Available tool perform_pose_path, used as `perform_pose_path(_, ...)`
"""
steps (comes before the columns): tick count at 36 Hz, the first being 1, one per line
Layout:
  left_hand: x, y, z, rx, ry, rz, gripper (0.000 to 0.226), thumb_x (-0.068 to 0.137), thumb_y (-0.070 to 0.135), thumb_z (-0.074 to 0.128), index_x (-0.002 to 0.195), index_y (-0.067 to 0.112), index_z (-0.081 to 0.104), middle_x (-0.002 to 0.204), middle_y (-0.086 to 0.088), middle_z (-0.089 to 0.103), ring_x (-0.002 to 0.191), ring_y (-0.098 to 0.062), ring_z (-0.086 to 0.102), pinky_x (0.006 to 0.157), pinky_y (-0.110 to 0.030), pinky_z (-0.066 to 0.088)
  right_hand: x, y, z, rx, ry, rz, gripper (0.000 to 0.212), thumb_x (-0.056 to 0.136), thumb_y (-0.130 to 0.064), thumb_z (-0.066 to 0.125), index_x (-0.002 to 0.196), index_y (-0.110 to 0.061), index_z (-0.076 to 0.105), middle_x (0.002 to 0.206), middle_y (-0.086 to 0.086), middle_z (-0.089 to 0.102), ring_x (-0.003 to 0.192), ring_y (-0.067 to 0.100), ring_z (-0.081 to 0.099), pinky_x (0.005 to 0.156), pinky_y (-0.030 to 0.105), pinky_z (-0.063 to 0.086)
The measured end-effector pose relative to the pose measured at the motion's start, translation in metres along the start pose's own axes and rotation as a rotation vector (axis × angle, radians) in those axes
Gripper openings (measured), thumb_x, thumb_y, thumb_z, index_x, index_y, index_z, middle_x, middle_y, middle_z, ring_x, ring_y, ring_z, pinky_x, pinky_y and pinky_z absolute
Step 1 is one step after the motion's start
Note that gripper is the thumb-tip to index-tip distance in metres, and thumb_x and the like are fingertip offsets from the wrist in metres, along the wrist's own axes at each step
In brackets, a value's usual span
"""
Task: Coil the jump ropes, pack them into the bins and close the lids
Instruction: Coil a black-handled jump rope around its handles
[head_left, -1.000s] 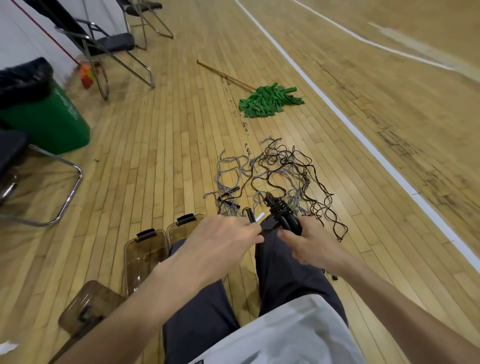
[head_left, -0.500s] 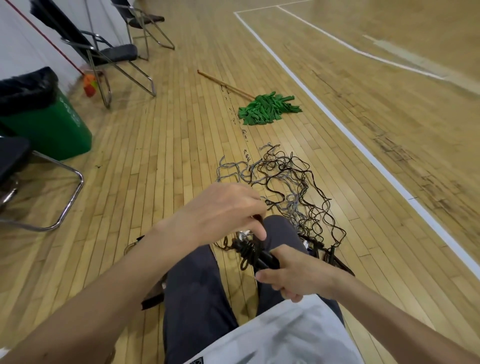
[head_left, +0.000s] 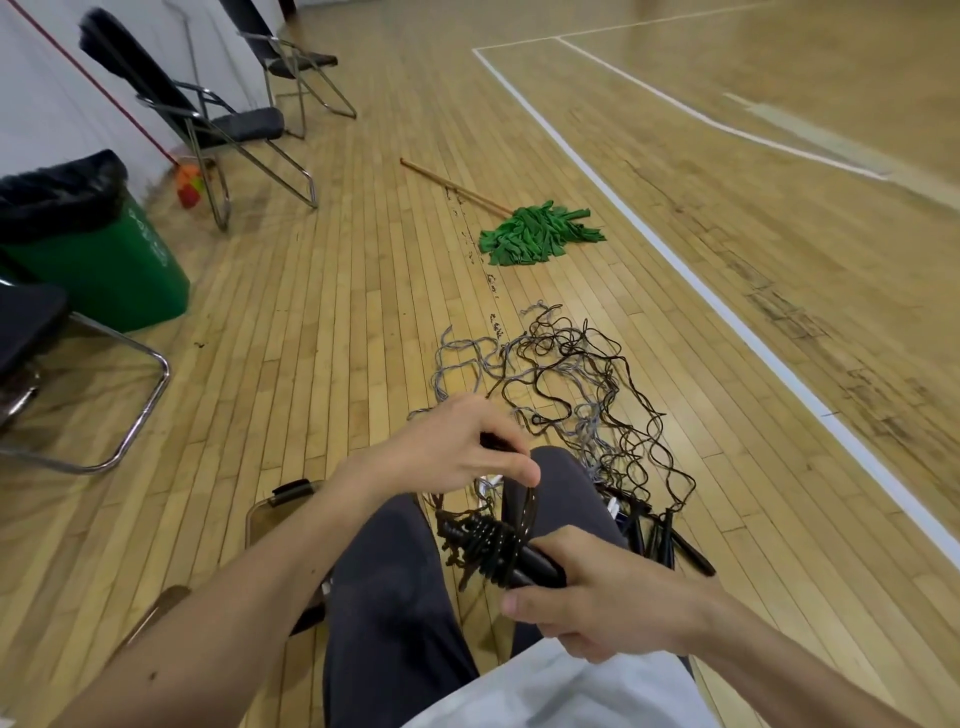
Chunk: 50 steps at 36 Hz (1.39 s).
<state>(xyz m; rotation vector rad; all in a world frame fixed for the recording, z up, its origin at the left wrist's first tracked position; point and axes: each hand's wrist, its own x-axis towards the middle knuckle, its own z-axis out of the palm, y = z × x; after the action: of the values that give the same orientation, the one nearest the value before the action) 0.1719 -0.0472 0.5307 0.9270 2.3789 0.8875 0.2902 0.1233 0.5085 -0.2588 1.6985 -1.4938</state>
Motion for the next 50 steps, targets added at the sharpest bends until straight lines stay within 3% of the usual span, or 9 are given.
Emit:
perform_pose_path(9,-0.002,-0.014,0.026,-0.352,-0.027,-0.052,0.046,0.08,0.053,0.058,0.067,0.01,0.069,0.054,0.004,0.051,0.046,-0.001,0.04,0.049,-0.01,0.031,-0.003,-0.002,-0.001,0.106,0.089,-0.097,0.007,0.089,-0.008,0.059,0.085,-0.009,0.054,0.059,0.001,0.032,0.051,0.018,0.024,0.046,0.027,0.02)
perform_pose_path(13,-0.002,-0.018,0.033,-0.391,-0.027,-0.055,0.035,0.098,0.012,0.058,0.063,0.014,0.053,0.049,0.013,0.052,0.046,0.002,0.049,0.055,-0.017,0.041,-0.002,-0.003,-0.003,0.222,0.064,-0.139,0.011,0.083,-0.005,0.053,0.089,-0.01,0.061,0.062,0.004,0.03,0.053,0.018,0.025,0.052,0.032,0.018)
perform_pose_path(18,-0.01,0.003,0.034,-0.491,0.058,0.079,0.031,0.069,0.052,0.068,0.065,0.021,0.066,0.057,-0.011,0.057,0.056,-0.011,0.056,0.064,-0.019,0.045,-0.003,0.003,-0.008,0.298,-0.007,-0.197,0.007,0.097,-0.01,0.057,0.101,-0.009,0.063,0.066,0.002,0.042,0.056,0.017,0.04,0.059,0.029,0.036)
perform_pose_path(22,-0.012,-0.021,0.041,-0.73,0.174,-0.139,0.035,0.102,-0.001,0.045,0.072,0.013,0.058,0.05,-0.006,0.05,0.049,-0.021,0.052,0.052,-0.013,0.039,-0.001,0.009,-0.01,0.352,0.066,-0.252,0.017,0.098,-0.019,0.059,0.102,-0.002,0.06,0.068,0.005,0.045,0.058,0.019,0.049,0.062,0.027,0.046)
perform_pose_path(28,-0.022,-0.023,0.048,-0.601,0.108,-0.198,0.041,0.096,0.043,0.046,0.07,0.017,0.06,0.047,0.012,0.035,0.042,-0.007,0.025,0.044,-0.019,0.022,0.01,0.01,-0.013,0.261,0.279,-0.295,0.044,0.099,-0.024,0.057,0.112,0.016,0.046,0.066,0.008,0.053,0.049,0.019,0.054,0.053,0.028,0.047)
perform_pose_path(35,-0.028,-0.018,0.058,-0.662,0.075,-0.209,0.05,0.101,0.041,0.041,0.097,-0.002,0.065,0.055,-0.002,0.026,0.044,-0.009,0.023,0.044,-0.019,0.02,0.014,0.014,-0.017,0.165,0.451,-0.302,0.039,0.1,-0.029,0.054,0.104,0.009,0.051,0.06,0.004,0.044,0.04,0.018,0.041,0.041,0.024,0.034)
perform_pose_path(40,-0.032,-0.013,0.069,-0.586,0.077,-0.122,0.037,0.107,0.034,0.041,0.083,0.034,0.069,0.063,-0.011,0.034,0.049,-0.012,0.029,0.047,-0.024,0.025,0.019,0.013,-0.022,0.208,0.559,-0.304,0.025,0.101,-0.023,0.053,0.086,-0.004,0.05,0.058,0.0,0.041,0.041,0.015,0.035,0.041,0.022,0.029)
perform_pose_path(46,-0.035,-0.015,0.075,-0.463,0.098,-0.13,0.043,0.106,0.034,0.044,0.107,-0.004,0.062,0.064,-0.008,0.033,0.054,-0.016,0.03,0.051,-0.028,0.026,0.024,0.019,-0.024,0.293,0.615,-0.245,0.025,0.103,-0.012,0.052,0.079,-0.01,0.045,0.055,-0.002,0.034,0.043,0.009,0.027,0.039,0.018,0.024)
perform_pose_path(50,-0.036,-0.012,0.08,-0.432,0.156,-0.134,0.046,0.105,0.038,0.045,0.1,-0.003,0.063,0.06,0.002,0.032,0.053,-0.013,0.029,0.052,-0.026,0.024,0.029,0.02,-0.02,0.316,0.685,-0.239,0.029,0.105,-0.015,0.046,0.078,-0.005,0.048,0.053,0.002,0.034,0.042,0.011,0.025,0.039,0.021,0.021)
